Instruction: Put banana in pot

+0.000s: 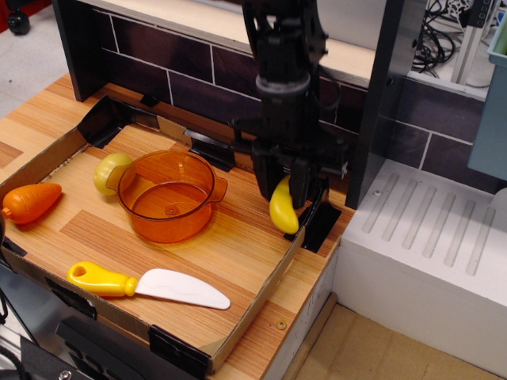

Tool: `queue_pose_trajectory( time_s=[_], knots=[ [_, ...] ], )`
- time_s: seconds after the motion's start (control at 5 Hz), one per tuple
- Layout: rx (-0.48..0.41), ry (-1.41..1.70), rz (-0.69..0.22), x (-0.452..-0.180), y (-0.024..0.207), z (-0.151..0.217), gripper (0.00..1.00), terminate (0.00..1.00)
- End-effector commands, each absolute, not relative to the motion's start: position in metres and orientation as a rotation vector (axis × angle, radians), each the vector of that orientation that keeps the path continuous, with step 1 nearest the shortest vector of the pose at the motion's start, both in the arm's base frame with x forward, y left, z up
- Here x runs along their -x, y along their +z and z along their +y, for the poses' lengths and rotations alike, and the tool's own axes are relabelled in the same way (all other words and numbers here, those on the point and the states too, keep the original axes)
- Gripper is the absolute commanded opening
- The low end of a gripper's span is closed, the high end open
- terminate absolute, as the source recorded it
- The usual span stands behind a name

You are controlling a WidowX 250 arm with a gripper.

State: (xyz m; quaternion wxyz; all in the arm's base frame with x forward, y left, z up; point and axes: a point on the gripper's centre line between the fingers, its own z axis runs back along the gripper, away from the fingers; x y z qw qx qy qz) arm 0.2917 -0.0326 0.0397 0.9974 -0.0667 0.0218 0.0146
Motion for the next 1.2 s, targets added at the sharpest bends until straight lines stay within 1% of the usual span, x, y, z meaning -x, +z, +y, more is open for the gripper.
queue_pose_trajectory(
  time_s=[0.0, 0.2, 0.4, 0.6, 0.8, 1.0],
  knots=[
    [0.076, 0.146, -0.035, -0.288, 0.090, -0.003, 0.00, 0.00],
    [0.036, 0.206, -0.031, -0.275, 0.089, 0.028, 0.00, 0.00],
    [-0.004, 0.202, -0.040, -0.259, 0.085, 0.051, 0.00, 0.00],
    [-0.045, 0.198, -0.028, -0.246, 0.071, 0.066, 0.00, 0.00],
    [-0.094, 0.210, 0.002, -0.246, 0.053, 0.068, 0.00, 0.00],
    [-0.101, 0.239, -0.010, -0.250, 0.052, 0.069, 1.00, 0.00]
  ],
)
